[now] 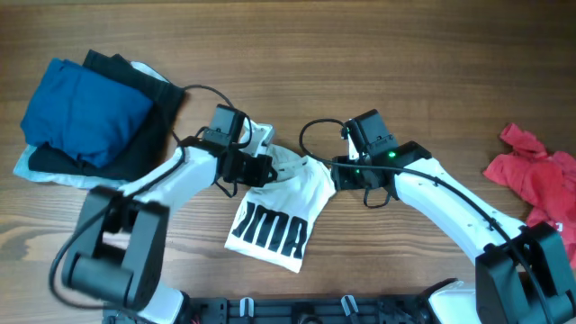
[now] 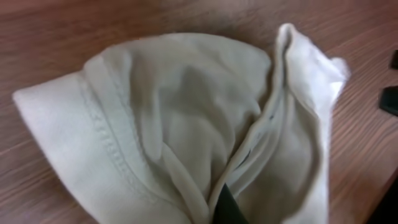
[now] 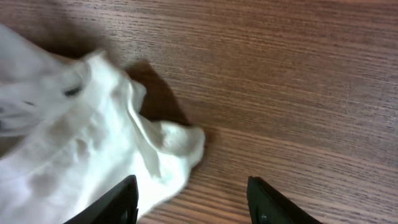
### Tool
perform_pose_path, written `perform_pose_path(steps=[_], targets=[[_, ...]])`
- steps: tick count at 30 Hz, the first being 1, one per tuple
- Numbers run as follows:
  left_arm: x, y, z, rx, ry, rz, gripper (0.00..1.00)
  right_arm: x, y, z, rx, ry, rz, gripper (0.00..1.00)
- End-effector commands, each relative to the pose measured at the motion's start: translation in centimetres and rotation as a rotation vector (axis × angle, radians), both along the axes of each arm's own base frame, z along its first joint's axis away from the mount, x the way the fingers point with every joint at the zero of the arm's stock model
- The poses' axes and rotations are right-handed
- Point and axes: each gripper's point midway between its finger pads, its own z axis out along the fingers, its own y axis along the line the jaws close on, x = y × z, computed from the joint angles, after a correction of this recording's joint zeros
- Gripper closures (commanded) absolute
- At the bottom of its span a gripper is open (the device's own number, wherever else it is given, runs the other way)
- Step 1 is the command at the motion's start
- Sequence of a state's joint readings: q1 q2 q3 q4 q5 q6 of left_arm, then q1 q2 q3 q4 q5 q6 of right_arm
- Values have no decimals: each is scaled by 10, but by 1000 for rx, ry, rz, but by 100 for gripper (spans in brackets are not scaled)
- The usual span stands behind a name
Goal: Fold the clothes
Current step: 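Carry the folded shirt with the left gripper onto the left clothes stack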
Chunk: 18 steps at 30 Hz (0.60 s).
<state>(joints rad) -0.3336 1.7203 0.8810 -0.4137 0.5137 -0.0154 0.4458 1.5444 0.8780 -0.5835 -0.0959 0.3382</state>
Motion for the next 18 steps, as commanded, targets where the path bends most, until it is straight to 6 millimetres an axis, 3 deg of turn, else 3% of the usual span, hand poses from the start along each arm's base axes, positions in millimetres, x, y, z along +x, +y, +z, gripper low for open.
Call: perform_pose_path(steps=[1,6,14,18], targets=[[39,33,60,94,-214,135,96,7,0,9,-3,-33,-9,43],[57,73,123,158,-424,269,96,7,0,9,-2,-32,-10,43],[72,121,175,200,-586,431,96,6,-1,8,-5,-26,-9,43],[92,162,209,267,-683,569,96,5,-1,8,-7,-24,-9,43]])
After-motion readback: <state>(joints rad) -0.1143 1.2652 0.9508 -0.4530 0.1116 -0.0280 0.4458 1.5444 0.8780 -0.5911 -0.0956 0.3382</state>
